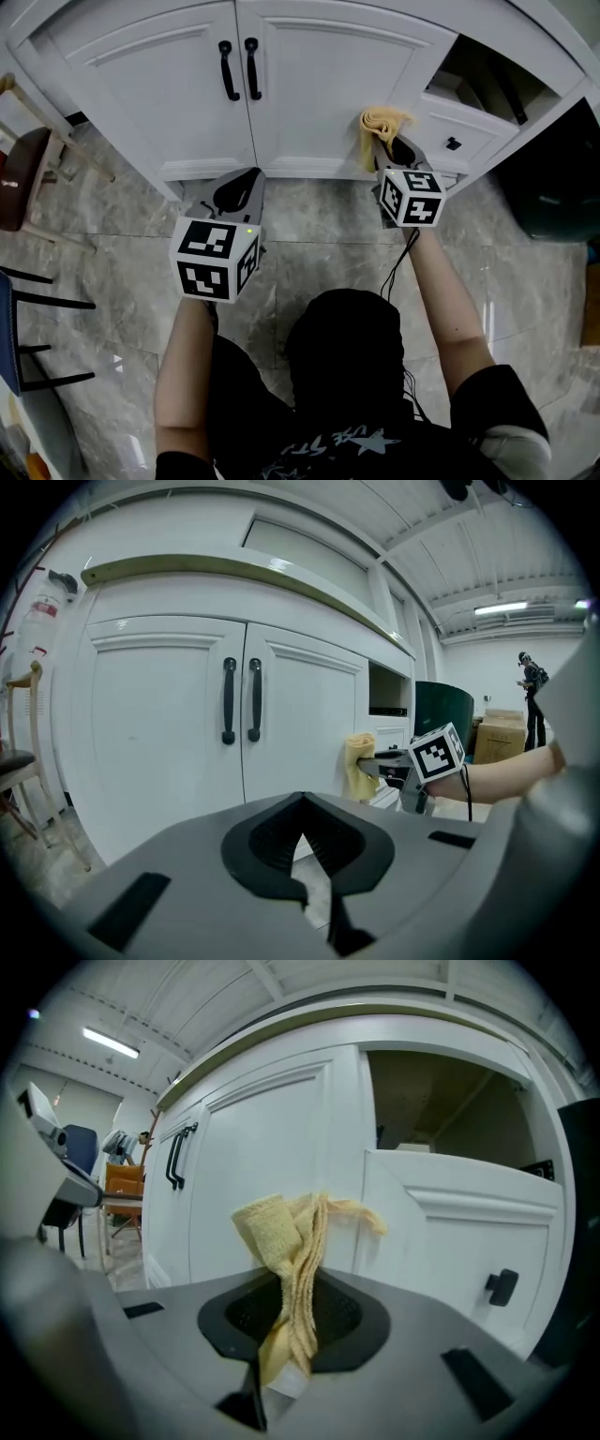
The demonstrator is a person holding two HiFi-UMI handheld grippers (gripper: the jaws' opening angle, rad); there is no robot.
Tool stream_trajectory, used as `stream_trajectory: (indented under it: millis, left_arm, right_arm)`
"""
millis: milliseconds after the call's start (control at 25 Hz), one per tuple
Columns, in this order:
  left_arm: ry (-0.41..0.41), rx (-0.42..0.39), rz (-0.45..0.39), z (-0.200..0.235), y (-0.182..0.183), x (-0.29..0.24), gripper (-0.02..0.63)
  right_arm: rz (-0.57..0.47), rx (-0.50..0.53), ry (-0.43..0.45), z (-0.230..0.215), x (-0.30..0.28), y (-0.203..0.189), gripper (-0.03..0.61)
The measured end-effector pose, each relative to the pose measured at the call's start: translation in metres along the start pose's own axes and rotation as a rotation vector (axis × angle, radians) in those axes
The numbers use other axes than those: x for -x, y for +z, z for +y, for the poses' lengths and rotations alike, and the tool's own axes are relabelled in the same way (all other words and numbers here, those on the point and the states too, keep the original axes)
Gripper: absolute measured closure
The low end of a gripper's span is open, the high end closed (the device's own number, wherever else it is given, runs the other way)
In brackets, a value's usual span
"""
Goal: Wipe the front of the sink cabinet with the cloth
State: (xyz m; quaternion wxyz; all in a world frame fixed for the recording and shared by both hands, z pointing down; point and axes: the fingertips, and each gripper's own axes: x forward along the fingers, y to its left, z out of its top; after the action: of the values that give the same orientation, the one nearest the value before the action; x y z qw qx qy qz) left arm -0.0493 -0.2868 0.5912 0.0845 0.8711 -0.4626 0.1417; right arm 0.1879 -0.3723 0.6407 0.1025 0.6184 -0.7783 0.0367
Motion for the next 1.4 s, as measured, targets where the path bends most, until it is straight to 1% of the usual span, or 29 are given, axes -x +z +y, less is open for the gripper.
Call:
stream_trajectory:
  millis: [240,360,480,600,840,960,1040,1200,1280,1400]
  left_arm:
    - [-0.024,0.004,0.016,-0.007,-0.008,-0.002,0.598]
    - [-0.011,0.003,0.035,-0.001,-0.017,0.000,0.598]
    - [0.014,0.022,0.038,0.011,-0.025,0.004,0.598]
    - [0.035,0.036,0.042,0.022,-0.032,0.008,0.598]
    - [0.088,0.053,0.071,0.046,-0.047,0.014,0.598]
    - [0.111,0.072,0.082,0.055,-0.054,0.015,0.598]
    - [0.118,0.075,0.081,0.059,-0.055,0.015,0.598]
    - [0.129,0.075,0.092,0.066,-0.060,0.015,0.598]
    - [0.133,0.080,0.099,0.069,-0.063,0.015,0.598]
    - [0.130,0.080,0.107,0.069,-0.067,0.012,0.598]
  right_arm:
    - [0.003,-0.020,-0.069,-0.021,0.016,-0.008,0.494]
    - [0.008,-0.018,-0.068,-0.019,0.017,-0.012,0.495]
    - [0.016,-0.026,-0.017,0.004,0.013,-0.017,0.494]
    - [0.024,-0.026,0.081,0.047,0.005,-0.024,0.494]
    - [0.020,0.025,0.290,0.143,-0.024,-0.041,0.494]
    - [0.020,0.084,0.363,0.180,-0.038,-0.048,0.494]
    - [0.018,0.108,0.383,0.196,-0.049,-0.052,0.494]
    - [0.018,0.087,0.396,0.214,-0.071,-0.053,0.494]
    - [0.019,0.093,0.386,0.215,-0.079,-0.054,0.494]
    - [0.020,0.085,0.357,0.204,-0.083,-0.057,0.494]
